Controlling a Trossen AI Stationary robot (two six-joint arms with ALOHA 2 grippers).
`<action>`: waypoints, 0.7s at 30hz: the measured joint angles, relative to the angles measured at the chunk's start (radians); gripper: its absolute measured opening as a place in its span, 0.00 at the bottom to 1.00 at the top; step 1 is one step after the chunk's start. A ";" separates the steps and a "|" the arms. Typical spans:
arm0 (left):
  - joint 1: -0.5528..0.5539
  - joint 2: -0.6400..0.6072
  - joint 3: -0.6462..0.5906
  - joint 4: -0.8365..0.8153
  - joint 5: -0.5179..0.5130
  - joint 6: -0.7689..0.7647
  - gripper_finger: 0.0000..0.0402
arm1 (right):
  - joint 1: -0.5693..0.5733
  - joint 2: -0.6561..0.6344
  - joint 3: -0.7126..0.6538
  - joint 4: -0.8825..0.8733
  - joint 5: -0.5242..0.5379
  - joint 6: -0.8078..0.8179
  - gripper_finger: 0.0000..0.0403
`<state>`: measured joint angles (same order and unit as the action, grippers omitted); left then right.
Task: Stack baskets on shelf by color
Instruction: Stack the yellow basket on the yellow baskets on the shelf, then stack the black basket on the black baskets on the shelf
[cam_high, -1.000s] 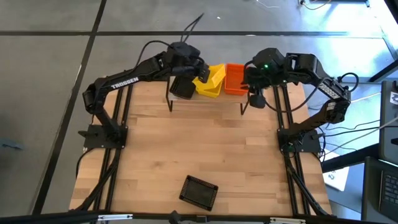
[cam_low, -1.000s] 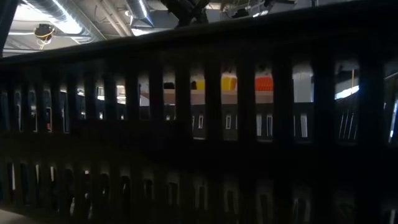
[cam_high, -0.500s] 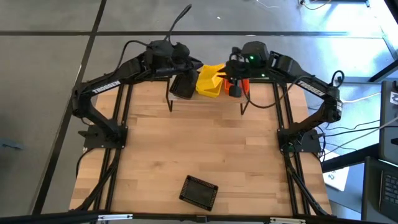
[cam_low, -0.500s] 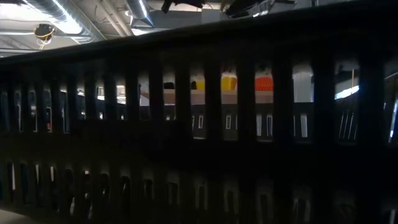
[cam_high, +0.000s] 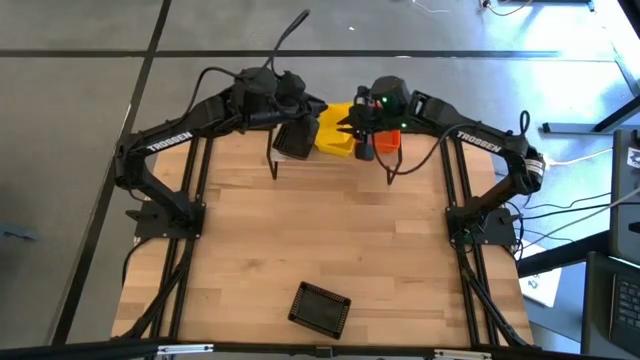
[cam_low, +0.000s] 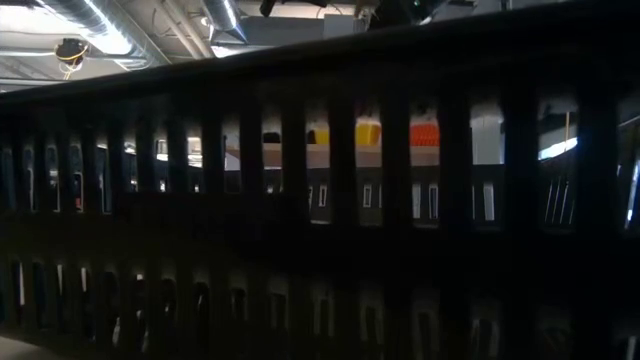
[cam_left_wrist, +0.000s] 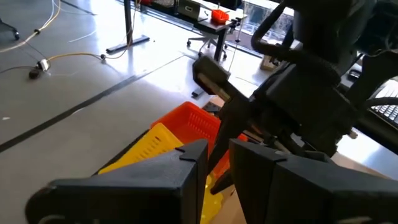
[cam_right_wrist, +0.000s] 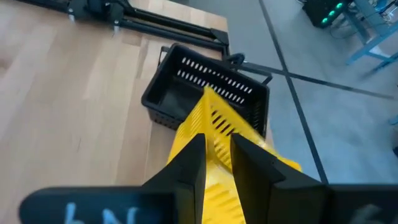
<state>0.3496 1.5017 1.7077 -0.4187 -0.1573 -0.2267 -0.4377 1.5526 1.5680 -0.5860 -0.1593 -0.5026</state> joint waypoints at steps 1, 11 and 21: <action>0.000 0.000 0.000 0.000 0.000 0.000 0.14 | 0.000 -0.001 -0.005 -0.002 0.000 0.000 0.18; 0.000 0.000 0.000 0.000 -0.017 -0.001 0.14 | -0.005 -0.001 -0.008 -0.083 0.001 0.000 0.18; 0.000 0.001 0.000 -0.035 -0.017 0.000 0.14 | -0.005 -0.048 -0.008 -0.139 -0.026 -0.003 0.17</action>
<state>0.3496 1.5024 1.7077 -0.4539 -0.1741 -0.2268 -0.4423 1.5042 1.5604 -0.7245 -0.1851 -0.5056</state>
